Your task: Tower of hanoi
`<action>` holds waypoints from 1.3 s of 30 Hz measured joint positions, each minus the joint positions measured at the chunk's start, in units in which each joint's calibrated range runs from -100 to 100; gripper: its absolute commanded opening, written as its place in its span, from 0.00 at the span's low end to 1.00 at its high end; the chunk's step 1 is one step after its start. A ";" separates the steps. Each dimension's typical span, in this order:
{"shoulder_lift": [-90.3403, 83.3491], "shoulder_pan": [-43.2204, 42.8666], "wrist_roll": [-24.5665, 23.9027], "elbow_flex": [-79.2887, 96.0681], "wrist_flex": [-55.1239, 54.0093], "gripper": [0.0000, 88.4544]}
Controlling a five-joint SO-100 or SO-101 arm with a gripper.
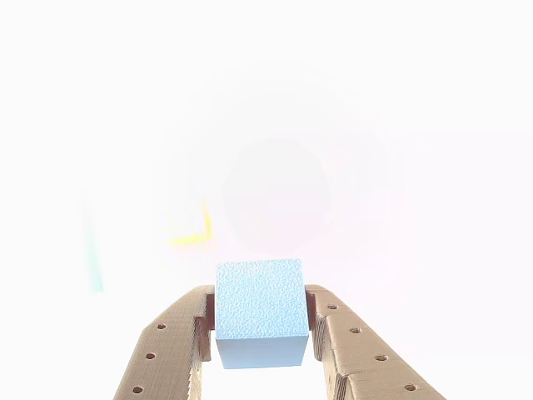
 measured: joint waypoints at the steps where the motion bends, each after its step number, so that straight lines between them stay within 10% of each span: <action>1: 0.00 -0.08 0.00 -1.74 1.69 0.05; 16: 0.34 -7.37 0.00 1.83 -0.88 0.05; 39: 9.79 -9.33 0.00 44.04 -61.88 0.05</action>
